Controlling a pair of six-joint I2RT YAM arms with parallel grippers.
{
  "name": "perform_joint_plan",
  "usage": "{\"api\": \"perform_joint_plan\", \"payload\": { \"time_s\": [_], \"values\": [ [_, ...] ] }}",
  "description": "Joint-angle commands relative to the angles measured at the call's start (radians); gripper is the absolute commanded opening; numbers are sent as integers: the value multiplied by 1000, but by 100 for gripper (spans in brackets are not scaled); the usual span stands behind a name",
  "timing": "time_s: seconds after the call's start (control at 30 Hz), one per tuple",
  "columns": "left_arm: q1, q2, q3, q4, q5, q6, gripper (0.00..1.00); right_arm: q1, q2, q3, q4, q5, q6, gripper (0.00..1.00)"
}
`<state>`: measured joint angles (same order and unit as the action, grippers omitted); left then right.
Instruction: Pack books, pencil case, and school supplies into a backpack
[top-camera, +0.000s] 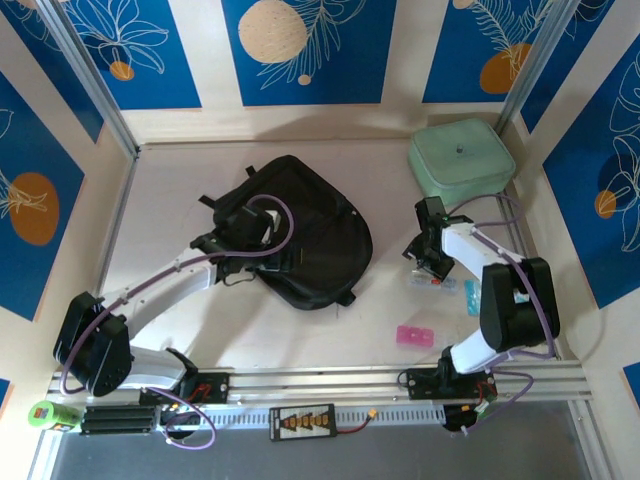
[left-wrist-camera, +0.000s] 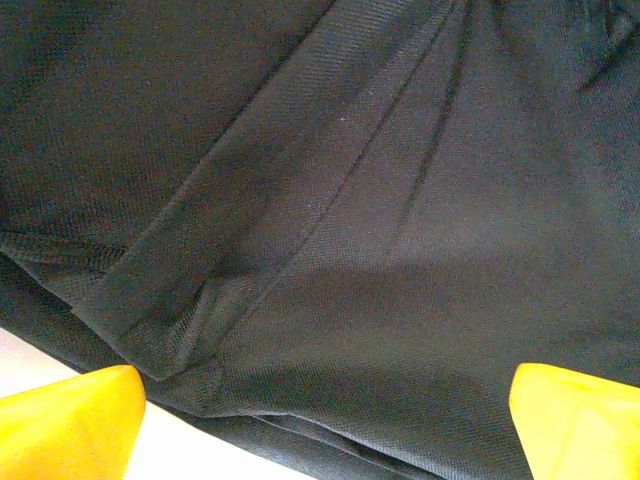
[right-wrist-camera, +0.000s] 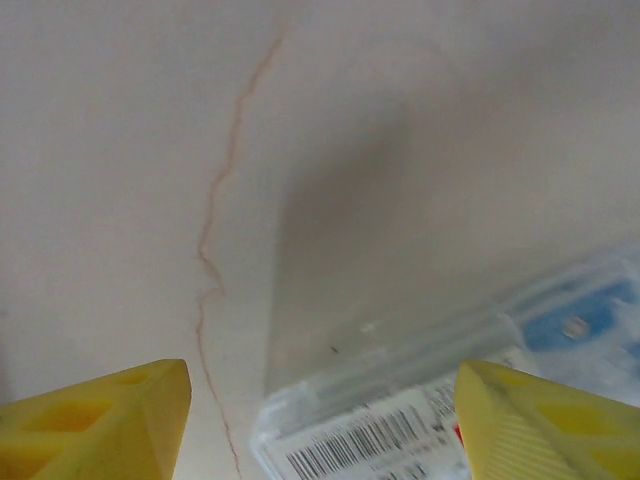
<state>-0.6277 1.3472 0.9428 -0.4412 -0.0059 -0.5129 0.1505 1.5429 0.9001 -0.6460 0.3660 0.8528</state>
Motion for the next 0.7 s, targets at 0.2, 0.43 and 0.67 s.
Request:
{"api": "perform_joint_plan", "payload": {
  "time_s": [0.2, 0.43, 0.67],
  "values": [
    [47, -15, 21, -40, 0, 33, 94, 147, 32, -6, 17, -145, -17, 67],
    [71, -24, 20, -47, 2, 43, 94, 302, -53, -43, -86, -150, -21, 64],
    [89, -18, 21, -33, 15, 41, 94, 348, -148, -26, -214, -30, 169, 74]
  ]
}}
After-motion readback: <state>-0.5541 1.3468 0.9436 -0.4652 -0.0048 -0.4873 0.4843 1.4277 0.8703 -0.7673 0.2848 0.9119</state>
